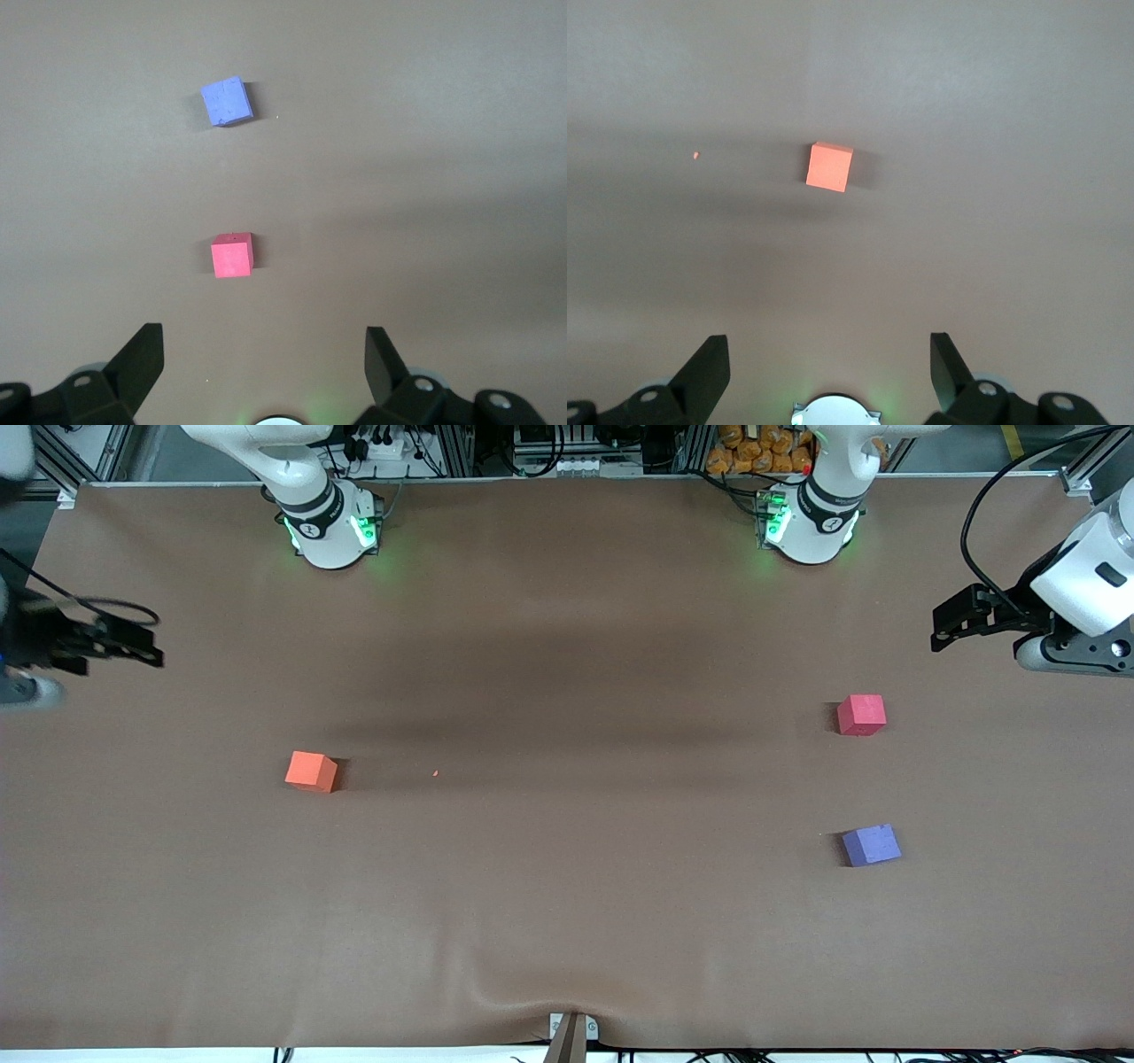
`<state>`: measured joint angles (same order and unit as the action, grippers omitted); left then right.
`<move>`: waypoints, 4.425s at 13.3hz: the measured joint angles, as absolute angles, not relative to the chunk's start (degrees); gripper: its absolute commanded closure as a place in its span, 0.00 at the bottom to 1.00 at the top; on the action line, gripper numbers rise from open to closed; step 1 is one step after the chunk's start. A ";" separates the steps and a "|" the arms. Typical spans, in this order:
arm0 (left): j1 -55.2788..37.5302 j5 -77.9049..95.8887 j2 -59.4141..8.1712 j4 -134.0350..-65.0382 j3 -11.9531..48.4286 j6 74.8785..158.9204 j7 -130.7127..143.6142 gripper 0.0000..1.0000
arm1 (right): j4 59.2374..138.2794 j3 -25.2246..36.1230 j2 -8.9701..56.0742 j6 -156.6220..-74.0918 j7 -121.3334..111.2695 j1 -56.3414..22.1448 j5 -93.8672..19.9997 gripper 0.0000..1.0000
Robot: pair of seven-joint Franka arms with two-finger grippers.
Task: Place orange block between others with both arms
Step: 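Reach the right gripper down toward the orange cube, then grasp the orange cube with the right gripper and lift it, then carry the orange cube to mid-table while the left gripper approaches it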
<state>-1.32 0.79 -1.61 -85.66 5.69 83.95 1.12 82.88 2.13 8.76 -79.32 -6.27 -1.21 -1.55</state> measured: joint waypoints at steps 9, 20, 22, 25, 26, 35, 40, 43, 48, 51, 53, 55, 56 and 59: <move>-1.25 0.79 -1.67 -85.73 5.60 83.95 1.12 0.00 | 84.69 3.02 30.66 -94.99 -4.27 -1.52 -6.17 0.00; -1.22 0.79 -1.67 -85.75 5.57 83.95 1.12 0.00 | 90.99 2.81 36.50 -104.64 1.10 -1.94 -8.93 0.00; -1.21 0.79 -1.67 -85.75 5.56 83.95 1.12 0.00 | 91.52 2.72 37.22 -104.64 1.63 -2.10 -8.93 0.00; -1.21 0.79 -1.67 -85.75 5.56 83.95 1.12 0.00 | 92.46 2.69 38.19 -104.79 1.67 -2.18 -8.94 0.00; -1.22 0.79 -1.67 -85.75 5.56 83.95 1.12 0.00 | 92.92 2.65 38.29 -104.86 1.68 -2.29 -8.94 0.00; -1.21 0.79 -1.67 -85.75 5.42 83.97 1.12 0.00 | 95.47 2.60 39.00 -107.33 1.81 -3.57 -8.97 0.48; -1.24 0.79 -2.62 -85.98 5.44 83.97 1.13 0.00 | 93.02 2.42 38.65 -108.05 1.81 -5.98 -9.12 0.50; -1.74 0.79 -3.88 -85.98 5.79 84.05 1.39 0.00 | 90.33 2.11 37.43 -107.94 7.06 -12.36 -9.51 0.50; -3.79 0.79 -8.12 -85.99 6.70 86.36 10.15 0.00 | 88.53 1.81 36.76 -107.93 21.65 -28.47 -9.89 0.37; -6.86 0.80 -11.10 -85.99 7.00 89.98 14.88 0.00 | 88.57 1.91 37.12 -108.66 24.07 -33.50 -17.63 0.37; -8.27 0.79 -13.31 -85.98 7.06 91.83 15.66 0.00 | 88.59 1.95 37.94 -111.77 24.07 -34.50 -24.48 0.37; -9.11 0.79 -15.20 -85.98 7.07 93.35 15.71 0.00 | 88.60 1.95 38.63 -112.76 24.07 -35.00 -26.54 0.35; -9.43 0.79 -15.98 -85.98 7.08 94.36 15.71 0.00 | 88.60 1.95 38.87 -112.94 24.07 -35.22 -26.88 0.32; -10.44 0.79 -17.66 -85.92 7.13 98.15 15.71 0.00 | 88.60 1.95 39.28 -113.04 24.08 -35.72 -26.98 0.00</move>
